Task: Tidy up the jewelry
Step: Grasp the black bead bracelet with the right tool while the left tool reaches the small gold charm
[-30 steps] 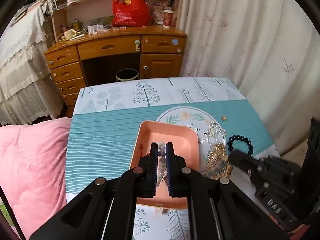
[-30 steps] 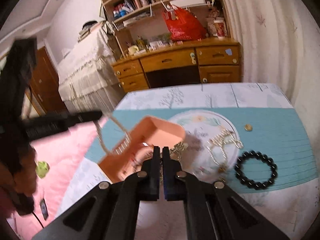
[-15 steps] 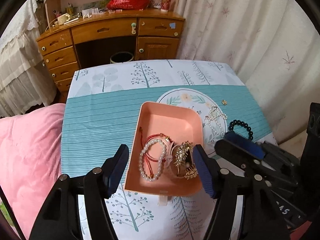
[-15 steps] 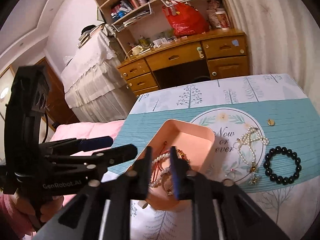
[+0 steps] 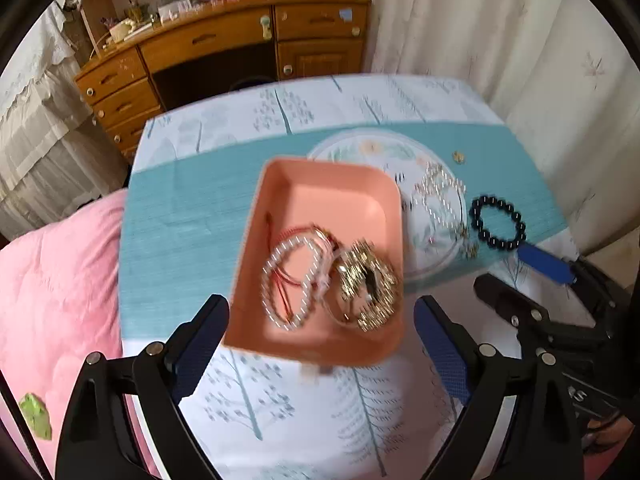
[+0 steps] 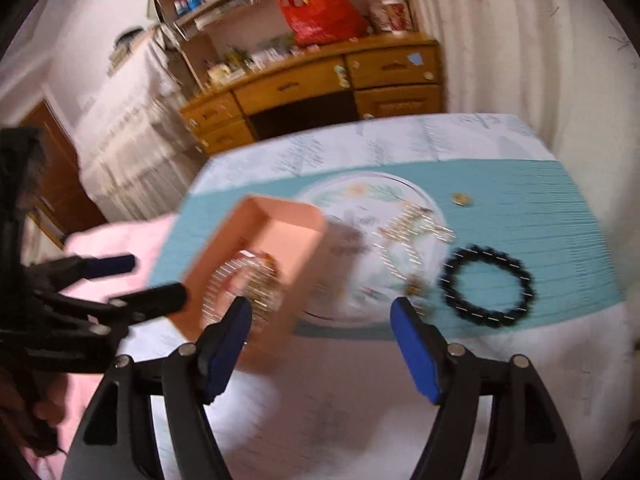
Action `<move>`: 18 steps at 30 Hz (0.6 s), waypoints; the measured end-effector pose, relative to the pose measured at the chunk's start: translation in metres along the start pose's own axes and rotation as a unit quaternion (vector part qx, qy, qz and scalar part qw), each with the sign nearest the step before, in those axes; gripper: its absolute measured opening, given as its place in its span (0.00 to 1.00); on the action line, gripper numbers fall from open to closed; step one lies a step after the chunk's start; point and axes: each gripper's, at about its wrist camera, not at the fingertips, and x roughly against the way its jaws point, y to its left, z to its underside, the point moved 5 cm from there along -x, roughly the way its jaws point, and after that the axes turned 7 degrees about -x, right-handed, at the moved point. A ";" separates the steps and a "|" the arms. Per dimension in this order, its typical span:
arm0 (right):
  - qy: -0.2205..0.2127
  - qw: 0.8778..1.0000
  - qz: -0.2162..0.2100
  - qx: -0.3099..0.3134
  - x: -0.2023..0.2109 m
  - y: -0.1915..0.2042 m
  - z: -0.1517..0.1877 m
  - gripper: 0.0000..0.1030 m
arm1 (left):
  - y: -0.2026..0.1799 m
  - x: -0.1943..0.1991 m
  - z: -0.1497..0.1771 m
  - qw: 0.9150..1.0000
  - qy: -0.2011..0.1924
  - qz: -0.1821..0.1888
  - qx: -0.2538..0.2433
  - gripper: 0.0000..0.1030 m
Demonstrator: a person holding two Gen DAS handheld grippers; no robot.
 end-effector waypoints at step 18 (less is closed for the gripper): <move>0.024 0.950 0.153 0.273 -0.017 -0.094 0.017 0.70 | -0.110 -0.029 0.026 0.995 0.081 0.055 0.021 0.90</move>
